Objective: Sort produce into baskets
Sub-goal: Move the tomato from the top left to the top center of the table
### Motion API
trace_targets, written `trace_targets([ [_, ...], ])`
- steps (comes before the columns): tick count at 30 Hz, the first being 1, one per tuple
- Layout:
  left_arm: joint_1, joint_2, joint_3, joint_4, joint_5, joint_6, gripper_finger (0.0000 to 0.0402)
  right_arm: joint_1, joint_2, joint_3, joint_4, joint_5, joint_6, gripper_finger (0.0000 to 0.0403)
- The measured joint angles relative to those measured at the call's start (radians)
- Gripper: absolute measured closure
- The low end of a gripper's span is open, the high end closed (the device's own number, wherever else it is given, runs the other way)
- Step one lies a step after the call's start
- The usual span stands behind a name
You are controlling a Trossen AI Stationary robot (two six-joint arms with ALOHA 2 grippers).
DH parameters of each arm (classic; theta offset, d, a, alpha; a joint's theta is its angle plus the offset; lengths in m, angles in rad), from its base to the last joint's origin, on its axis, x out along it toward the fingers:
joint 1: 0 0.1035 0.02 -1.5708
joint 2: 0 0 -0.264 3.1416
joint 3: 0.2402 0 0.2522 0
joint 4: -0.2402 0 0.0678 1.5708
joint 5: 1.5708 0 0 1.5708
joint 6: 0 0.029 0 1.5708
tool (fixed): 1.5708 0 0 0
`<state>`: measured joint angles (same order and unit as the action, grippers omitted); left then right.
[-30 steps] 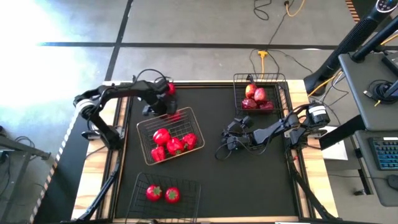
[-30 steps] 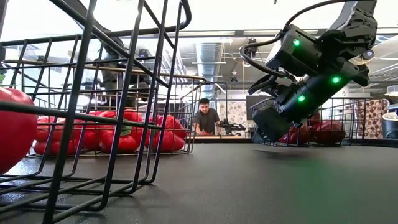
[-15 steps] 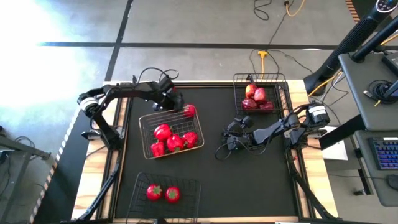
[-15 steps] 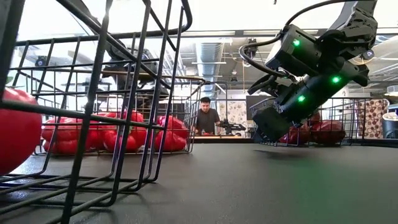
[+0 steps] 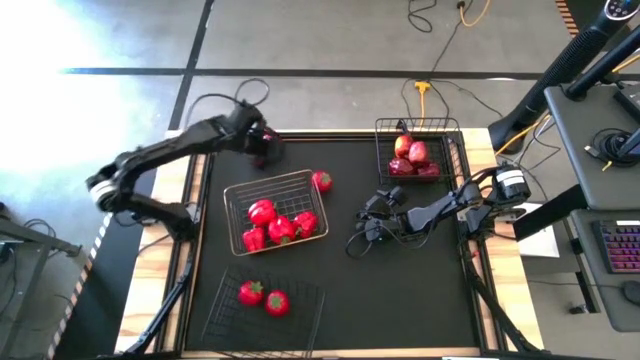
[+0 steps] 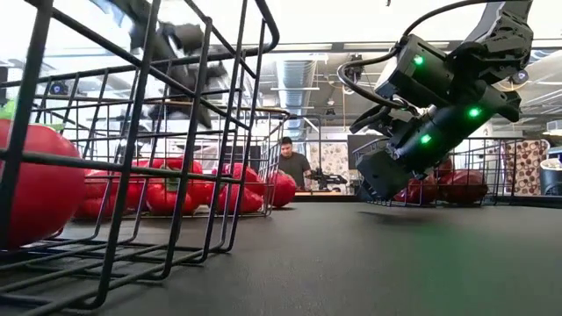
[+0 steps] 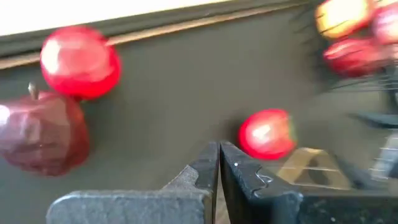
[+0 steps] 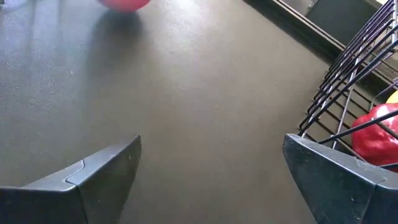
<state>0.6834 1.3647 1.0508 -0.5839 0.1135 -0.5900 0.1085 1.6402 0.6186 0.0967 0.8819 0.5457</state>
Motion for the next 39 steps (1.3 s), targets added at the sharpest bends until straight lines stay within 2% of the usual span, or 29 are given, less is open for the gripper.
trace_targets([
  [6,-0.157,-0.153,0.076,-0.242,-0.138,-0.086,0.0401,0.000,0.000,0.000,0.029,0.000,-0.019,0.0019],
  [8,-0.224,-0.179,0.077,-0.322,-0.154,-0.152,0.0401,0.000,0.000,0.000,0.033,0.000,-0.021,0.0019],
  [13,-0.423,-0.193,0.039,-0.442,-0.184,-0.351,0.0401,0.000,0.000,0.000,0.037,-0.030,-0.023,0.0019],
  [17,-0.500,-0.163,-0.004,-0.556,-0.227,-0.507,0.0401,0.000,0.000,0.000,0.041,-0.052,-0.023,0.0019],
  [24,-0.511,-0.089,-0.057,-0.761,-0.205,-0.606,0.0401,0.000,0.000,0.000,0.044,-0.052,-0.023,0.0019],
  [31,-0.441,-0.059,-0.056,-0.906,-0.344,-0.606,0.0401,0.000,0.000,0.000,0.044,-0.052,-0.023,0.0019],
  [35,-0.410,-0.064,-0.057,-0.992,-0.352,-0.605,0.0401,0.000,0.000,0.000,0.043,-0.052,-0.026,0.0019],
  [39,-0.415,-0.092,-0.029,-0.980,-0.350,-0.581,0.0401,0.000,0.000,0.000,0.043,-0.052,-0.034,0.0019],
])
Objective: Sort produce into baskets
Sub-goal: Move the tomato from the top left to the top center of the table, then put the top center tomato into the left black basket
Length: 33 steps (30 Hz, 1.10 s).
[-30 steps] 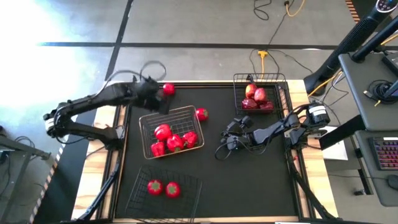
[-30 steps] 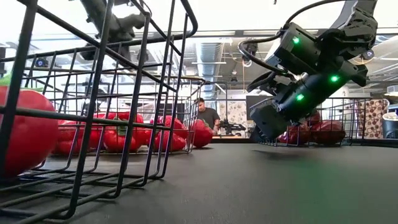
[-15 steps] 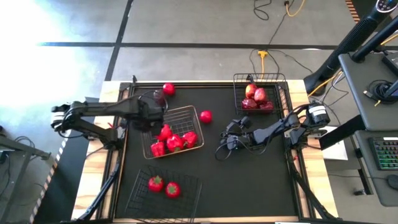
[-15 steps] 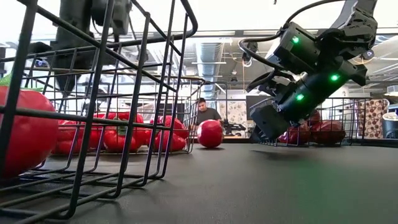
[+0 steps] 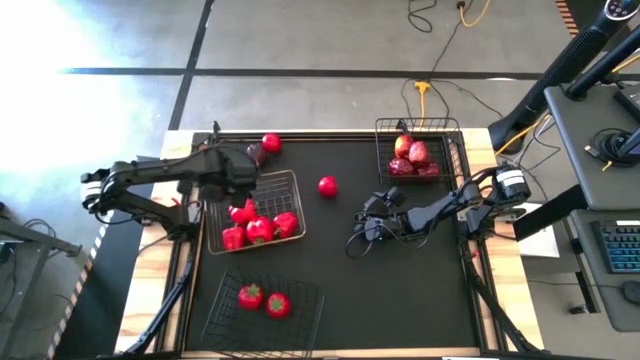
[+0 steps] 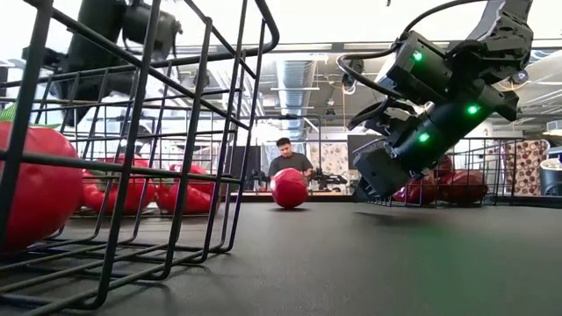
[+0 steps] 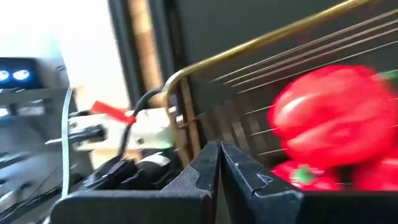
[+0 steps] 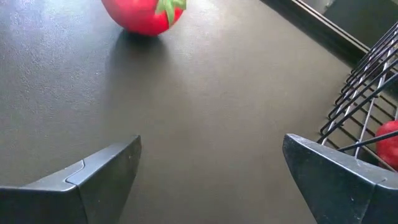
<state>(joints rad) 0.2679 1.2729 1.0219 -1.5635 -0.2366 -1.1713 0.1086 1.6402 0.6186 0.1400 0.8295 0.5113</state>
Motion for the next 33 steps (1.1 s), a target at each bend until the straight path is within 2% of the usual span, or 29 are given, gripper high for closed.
trace_targets([
  [4,-0.021,-0.002,0.135,0.004,-0.057,0.011,0.0401,0.000,0.000,0.000,0.001,0.010,-0.021,0.0019],
  [8,-0.064,0.008,0.326,0.063,-0.293,0.078,0.0401,0.000,0.000,0.000,0.008,0.065,-0.073,0.0019],
  [10,-0.102,0.015,0.396,0.176,-0.435,0.152,0.0401,0.000,0.000,0.000,0.008,0.109,-0.078,0.0019],
  [12,-0.136,0.026,0.435,0.334,-0.505,0.271,0.0401,0.003,-0.001,0.000,0.007,0.154,-0.077,0.0019],
  [16,-0.175,0.073,0.441,0.634,-0.503,0.486,0.0383,0.029,-0.013,0.000,-0.026,0.212,-0.082,0.0019],
  [19,-0.184,0.134,0.425,0.749,-0.471,0.581,0.0352,0.061,-0.047,0.000,-0.077,0.210,-0.110,0.0019],
  [26,-0.173,0.348,0.451,0.863,-0.398,0.735,0.0243,0.161,-0.187,0.000,-0.169,0.210,-0.103,0.0019],
  [33,-0.172,0.574,0.666,0.832,-0.348,0.878,0.0121,0.225,-0.272,-0.018,-0.187,0.218,-0.109,0.0019],
])
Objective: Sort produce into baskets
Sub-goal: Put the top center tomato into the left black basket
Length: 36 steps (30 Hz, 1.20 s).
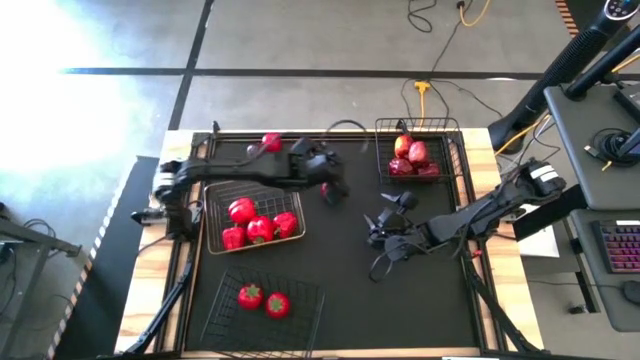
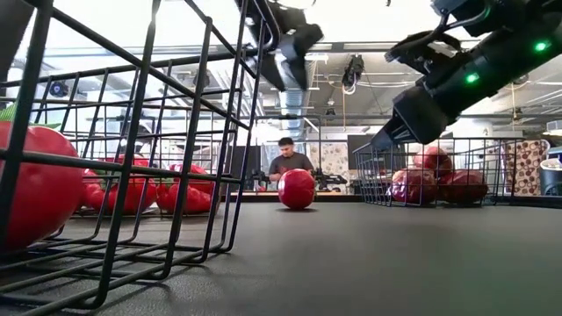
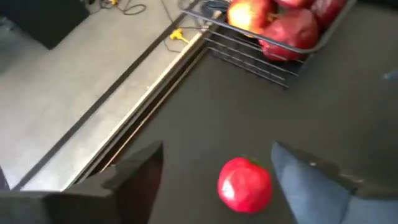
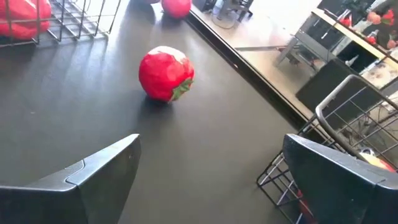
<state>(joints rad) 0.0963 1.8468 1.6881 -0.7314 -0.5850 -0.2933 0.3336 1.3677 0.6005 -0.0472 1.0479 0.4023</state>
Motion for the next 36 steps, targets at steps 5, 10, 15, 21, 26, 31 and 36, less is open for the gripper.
trace_targets([
  [5,0.011,0.159,0.178,-0.087,0.097,0.049,0.0056,0.000,-0.006,-0.019,-0.001,0.001,-0.002,0.0019],
  [10,0.032,0.306,0.350,-0.228,0.161,0.059,0.0027,0.000,-0.006,-0.030,-0.002,0.001,-0.002,0.0019],
  [15,0.055,0.451,0.486,-0.415,0.234,0.006,0.0025,0.000,-0.006,-0.032,-0.001,0.001,-0.005,0.0019],
  [21,0.064,0.579,0.634,-0.550,0.299,0.023,0.0025,0.000,-0.006,-0.033,0.000,0.001,-0.003,0.0019],
  [26,0.072,0.588,0.637,-0.547,0.314,0.036,0.0025,0.000,-0.006,-0.033,0.000,0.000,-0.003,0.0019],
  [31,0.081,0.585,0.626,-0.590,0.319,0.039,0.0025,0.000,-0.006,-0.033,0.003,0.000,-0.003,0.0019],
  [36,0.103,0.585,0.621,-0.586,0.318,0.042,0.0025,0.000,-0.006,-0.034,0.003,0.000,0.006,0.0019],
])
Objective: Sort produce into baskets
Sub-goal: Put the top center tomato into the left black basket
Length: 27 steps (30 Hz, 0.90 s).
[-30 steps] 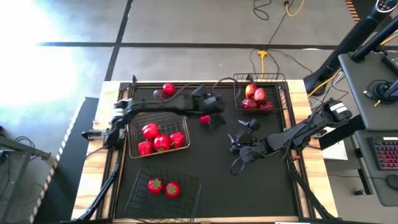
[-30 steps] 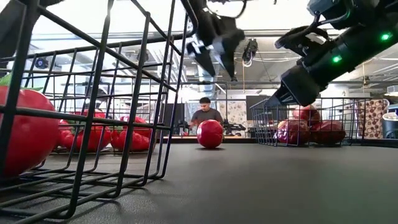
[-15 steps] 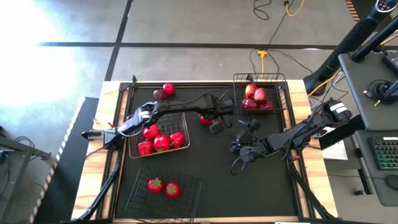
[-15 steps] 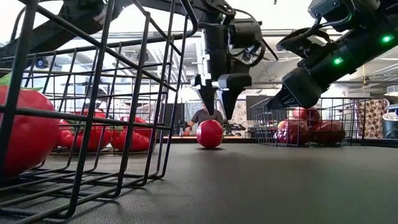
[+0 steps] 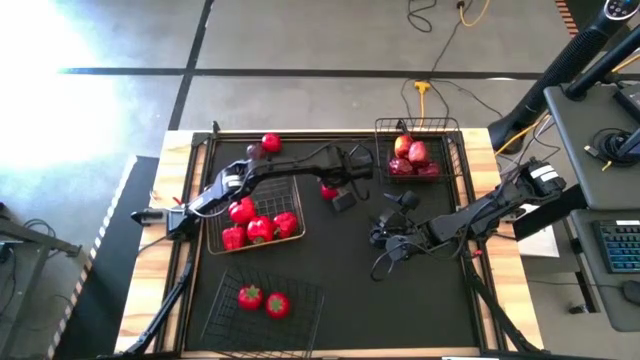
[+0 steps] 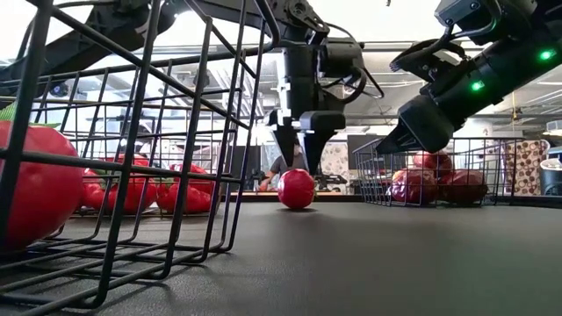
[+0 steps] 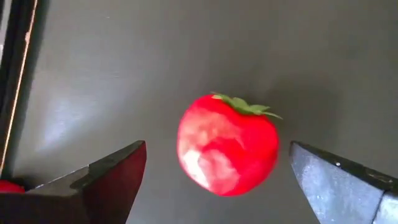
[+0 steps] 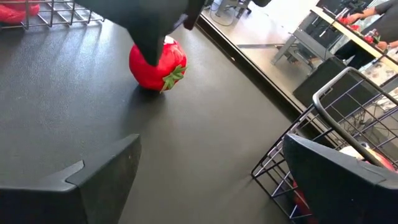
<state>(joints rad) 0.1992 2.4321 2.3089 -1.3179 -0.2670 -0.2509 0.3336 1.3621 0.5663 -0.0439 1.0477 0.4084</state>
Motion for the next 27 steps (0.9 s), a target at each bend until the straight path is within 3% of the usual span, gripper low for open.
trace_targets([
  [5,0.007,0.020,-0.016,0.008,0.066,0.047,0.0025,0.000,0.000,0.000,0.000,0.000,0.002,0.0019],
  [19,0.011,0.028,-0.180,0.094,0.072,0.083,0.0035,0.000,0.000,0.000,0.006,0.000,0.003,0.0019],
  [27,0.005,0.024,-0.199,0.130,0.077,0.113,0.0052,0.000,0.000,-0.001,0.018,0.000,0.001,0.0019],
])
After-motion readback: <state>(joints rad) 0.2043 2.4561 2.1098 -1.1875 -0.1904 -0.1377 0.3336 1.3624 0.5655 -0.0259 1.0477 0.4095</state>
